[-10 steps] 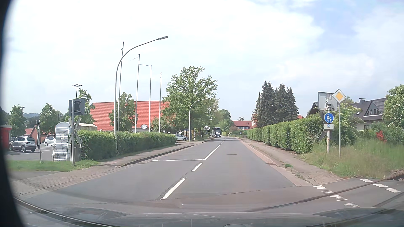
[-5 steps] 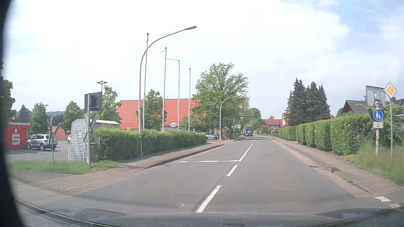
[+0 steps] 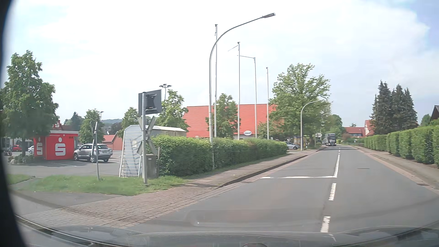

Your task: Follow the waypoints while adhering to traffic rules and regulations

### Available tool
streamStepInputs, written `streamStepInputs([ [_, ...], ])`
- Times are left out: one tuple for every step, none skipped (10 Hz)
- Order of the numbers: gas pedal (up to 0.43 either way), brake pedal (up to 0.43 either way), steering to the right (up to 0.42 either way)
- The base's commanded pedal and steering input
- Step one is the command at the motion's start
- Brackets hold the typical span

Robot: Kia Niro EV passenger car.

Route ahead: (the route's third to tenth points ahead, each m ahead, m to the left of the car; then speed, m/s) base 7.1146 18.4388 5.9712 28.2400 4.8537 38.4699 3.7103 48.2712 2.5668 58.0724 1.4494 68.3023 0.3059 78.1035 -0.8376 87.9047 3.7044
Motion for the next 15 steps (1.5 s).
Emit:
streamStepInputs([
  [0.157, 0.000, -0.643],
  [0.157, 0.000, -0.658],
  [0.118, 0.000, -0.674],
  [0.087, 0.000, -0.689],
  [0.098, 0.000, -0.700],
  [0.098, 0.000, -0.703],
  [0.098, 0.000, -0.703],
  [0.098, 0.000, -0.703],
  [0.157, 0.000, -0.703],
  [0.177, 0.000, -0.703],
  [0.177, 0.000, -0.700],
  [0.177, 0.000, -0.698],
  [0.177, 0.000, -0.697],
  [0.177, 0.000, -0.691],
  [0.177, 0.000, -0.672],
])
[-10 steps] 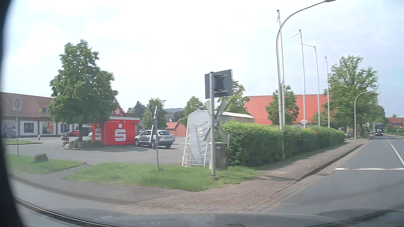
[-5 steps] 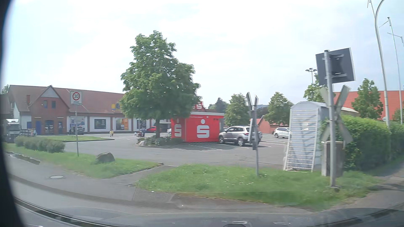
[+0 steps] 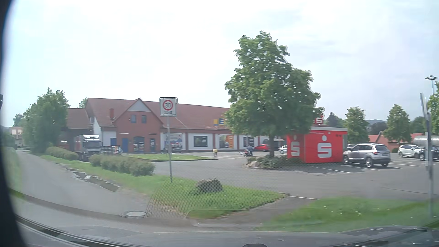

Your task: Follow the waypoints while adhering to traffic rules and regulations

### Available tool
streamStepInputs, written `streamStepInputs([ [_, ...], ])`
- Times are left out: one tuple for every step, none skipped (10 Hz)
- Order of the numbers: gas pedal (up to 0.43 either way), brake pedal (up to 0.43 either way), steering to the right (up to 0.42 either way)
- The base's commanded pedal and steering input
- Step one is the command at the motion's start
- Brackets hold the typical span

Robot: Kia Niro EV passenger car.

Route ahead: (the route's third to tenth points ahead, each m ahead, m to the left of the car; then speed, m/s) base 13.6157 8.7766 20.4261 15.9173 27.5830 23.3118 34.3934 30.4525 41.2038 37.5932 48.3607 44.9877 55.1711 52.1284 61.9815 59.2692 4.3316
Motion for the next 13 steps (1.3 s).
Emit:
streamStepInputs([
  [0.177, 0.000, -0.640],
  [0.177, 0.000, -0.606],
  [0.177, 0.000, -0.566],
  [0.177, 0.000, -0.536],
  [0.197, 0.000, -0.486],
  [0.197, 0.000, -0.436],
  [0.197, 0.000, -0.400],
  [0.197, 0.000, -0.344],
  [0.197, 0.000, -0.295],
  [0.197, 0.000, -0.269],
  [0.197, 0.000, -0.238],
  [0.209, 0.000, -0.210],
  [0.209, 0.000, -0.189],
])
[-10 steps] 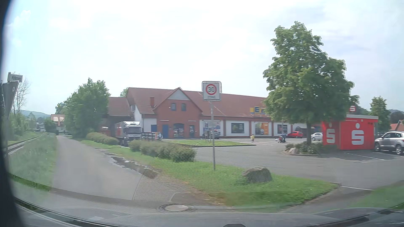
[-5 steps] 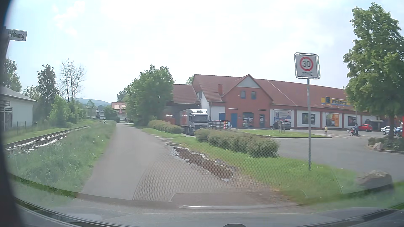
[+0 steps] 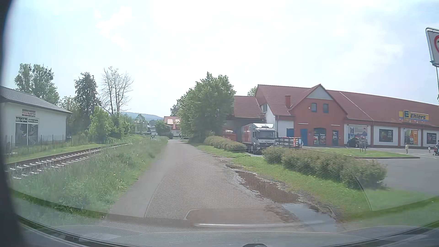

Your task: Follow the waypoints while adhering to traffic rules and regulations

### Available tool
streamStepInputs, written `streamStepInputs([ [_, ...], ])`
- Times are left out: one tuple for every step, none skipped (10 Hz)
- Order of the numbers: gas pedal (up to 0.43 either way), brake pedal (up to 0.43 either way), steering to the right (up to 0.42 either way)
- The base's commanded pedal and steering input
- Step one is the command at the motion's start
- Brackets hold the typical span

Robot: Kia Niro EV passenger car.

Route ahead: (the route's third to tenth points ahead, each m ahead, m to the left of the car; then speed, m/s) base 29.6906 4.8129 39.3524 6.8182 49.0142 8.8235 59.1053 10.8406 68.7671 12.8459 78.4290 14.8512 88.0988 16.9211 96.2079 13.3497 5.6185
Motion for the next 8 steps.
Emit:
streamStepInputs([
  [0.248, 0.000, -0.167],
  [0.248, 0.000, -0.146],
  [0.248, 0.000, -0.134],
  [0.248, 0.000, -0.126],
  [0.248, 0.000, -0.124],
  [0.248, 0.000, -0.123],
  [0.248, 0.000, -0.113],
  [0.248, 0.000, -0.094],
])
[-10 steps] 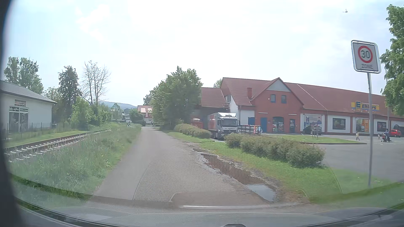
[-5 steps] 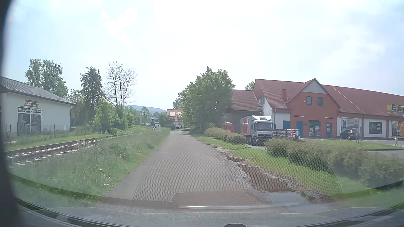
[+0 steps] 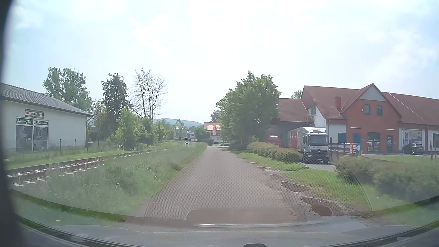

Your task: Follow the waypoints while adhering to traffic rules and regulations

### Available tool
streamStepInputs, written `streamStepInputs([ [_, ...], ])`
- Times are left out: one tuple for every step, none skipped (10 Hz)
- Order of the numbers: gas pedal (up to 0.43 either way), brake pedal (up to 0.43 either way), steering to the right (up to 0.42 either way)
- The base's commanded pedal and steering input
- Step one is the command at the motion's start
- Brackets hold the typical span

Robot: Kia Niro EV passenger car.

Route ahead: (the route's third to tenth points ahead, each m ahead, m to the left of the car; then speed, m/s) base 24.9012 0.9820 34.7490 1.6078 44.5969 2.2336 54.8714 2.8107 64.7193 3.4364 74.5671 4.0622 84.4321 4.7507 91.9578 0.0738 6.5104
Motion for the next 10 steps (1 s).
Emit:
streamStepInputs([
  [0.248, 0.000, -0.078],
  [0.248, 0.000, -0.063],
  [0.248, 0.000, -0.047],
  [0.248, 0.000, -0.036],
  [0.248, 0.000, -0.023],
  [0.240, 0.000, -0.015],
  [0.240, 0.000, -0.012],
  [0.240, 0.000, -0.011],
  [0.240, 0.000, -0.007],
  [0.240, 0.000, -0.005],
])
